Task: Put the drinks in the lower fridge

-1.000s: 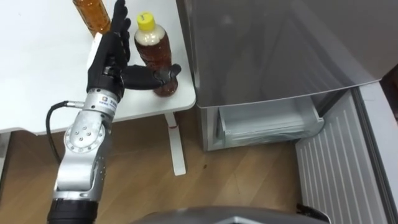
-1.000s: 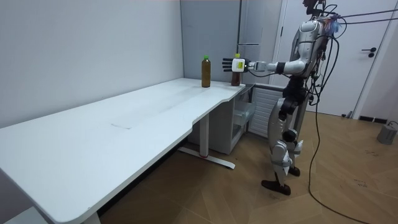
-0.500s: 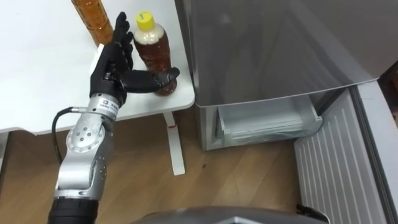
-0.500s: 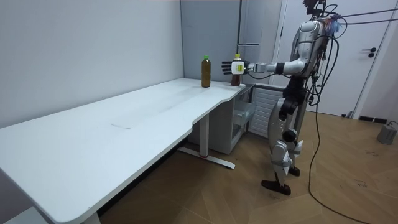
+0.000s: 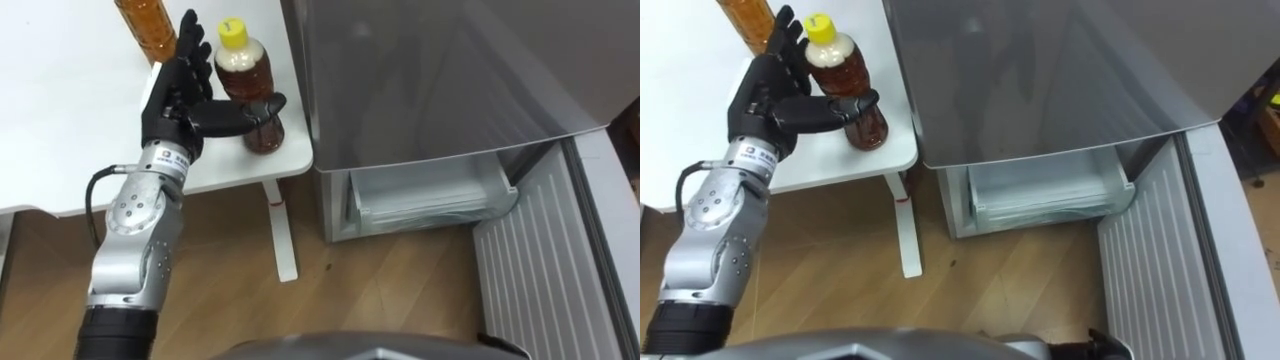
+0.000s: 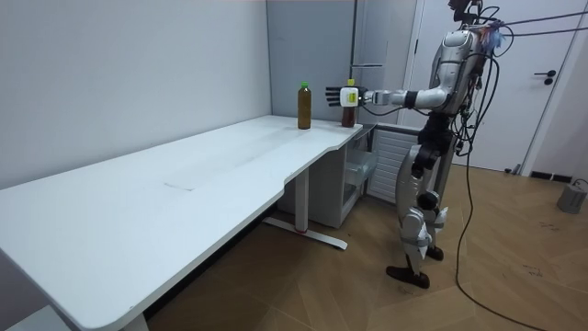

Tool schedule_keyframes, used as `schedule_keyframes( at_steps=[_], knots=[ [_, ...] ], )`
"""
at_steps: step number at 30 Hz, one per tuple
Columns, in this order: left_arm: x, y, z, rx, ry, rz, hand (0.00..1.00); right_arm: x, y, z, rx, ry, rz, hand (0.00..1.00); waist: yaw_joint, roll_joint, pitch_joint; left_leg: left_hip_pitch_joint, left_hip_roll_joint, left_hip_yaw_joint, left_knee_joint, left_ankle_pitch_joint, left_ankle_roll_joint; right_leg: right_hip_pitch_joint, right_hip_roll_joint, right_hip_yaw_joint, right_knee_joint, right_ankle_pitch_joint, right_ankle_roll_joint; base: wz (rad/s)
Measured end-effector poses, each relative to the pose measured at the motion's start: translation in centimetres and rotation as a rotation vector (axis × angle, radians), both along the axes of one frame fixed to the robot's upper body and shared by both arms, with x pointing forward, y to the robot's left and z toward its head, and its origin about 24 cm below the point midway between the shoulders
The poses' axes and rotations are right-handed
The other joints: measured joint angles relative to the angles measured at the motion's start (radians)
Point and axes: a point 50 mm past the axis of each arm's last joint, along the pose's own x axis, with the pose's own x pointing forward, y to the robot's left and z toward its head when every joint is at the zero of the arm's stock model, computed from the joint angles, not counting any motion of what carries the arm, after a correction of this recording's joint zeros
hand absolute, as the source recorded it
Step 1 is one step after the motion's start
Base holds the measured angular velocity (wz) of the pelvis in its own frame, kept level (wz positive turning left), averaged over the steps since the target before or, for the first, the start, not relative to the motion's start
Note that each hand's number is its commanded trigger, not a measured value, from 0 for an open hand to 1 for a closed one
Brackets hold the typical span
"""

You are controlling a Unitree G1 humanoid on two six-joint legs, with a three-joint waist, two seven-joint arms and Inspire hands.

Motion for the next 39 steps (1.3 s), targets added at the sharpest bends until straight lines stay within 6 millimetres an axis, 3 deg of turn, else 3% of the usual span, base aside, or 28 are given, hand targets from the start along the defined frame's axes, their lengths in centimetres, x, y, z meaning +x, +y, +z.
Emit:
schedule_keyframes(
  at_steps=[24, 25, 26, 27, 28, 39],
  knots=[
    [0.2, 0.0, 0.4, 0.001, -0.014, 0.009, 0.0, -0.2, -0.2, 0.0, -0.01, 0.035, 0.067, 0.0, -0.03, 0.001, -0.0051, 0.005, 0.003, 0.011, -0.001, 0.0, 0.0, 0.0, 0.0, 0.01, 0.014, 0.0, 0.0, 0.0],
    [0.2, 0.0, 0.4, 0.001, -0.014, 0.009, 0.18, -0.2, -0.2, 0.0, -0.011, 0.036, 0.067, 0.0, -0.031, 0.001, -0.0051, 0.005, 0.003, 0.011, -0.001, 0.0, 0.0, 0.0, 0.0, 0.01, 0.014, 0.0, 0.0, 0.0],
    [0.2, 0.0, 0.4, 0.001, -0.014, 0.009, 0.73, -0.2, -0.2, 0.0, -0.016, 0.042, 0.069, 0.0, -0.031, 0.002, -0.0056, 0.005, 0.003, 0.011, -0.001, 0.0, 0.0, 0.0, 0.0, 0.01, 0.014, 0.0, 0.0, 0.0],
    [0.2, 0.0, 0.4, 0.001, -0.014, 0.009, 0.95, -0.2, -0.2, 0.0, -0.02, 0.046, 0.075, 0.0, -0.031, 0.003, -0.006, 0.005, 0.003, 0.012, 0.0, 0.0, 0.0, 0.0, 0.0, 0.01, 0.014, 0.0, 0.0, 0.0],
    [0.2, -0.1, 0.4, 0.001, -0.014, 0.009, 1.0, -0.2, -0.2, 0.0, -0.023, 0.049, 0.082, 0.0, -0.031, 0.003, -0.0063, 0.005, 0.003, 0.012, 0.0, 0.0, 0.0, 0.0, 0.0, 0.01, 0.014, 0.0, 0.0, 0.0],
    [0.1, -0.4, -0.9, 0.003, 0.043, -0.016, 1.0, -0.2, -0.2, 0.0, -0.031, 0.057, 0.087, 0.0, -0.031, 0.005, -0.0043, 0.008, 0.002, 0.012, -0.002, 0.001, 0.001, 0.001, 0.0, 0.011, 0.013, 0.0, 0.001, 0.0]
  ],
)
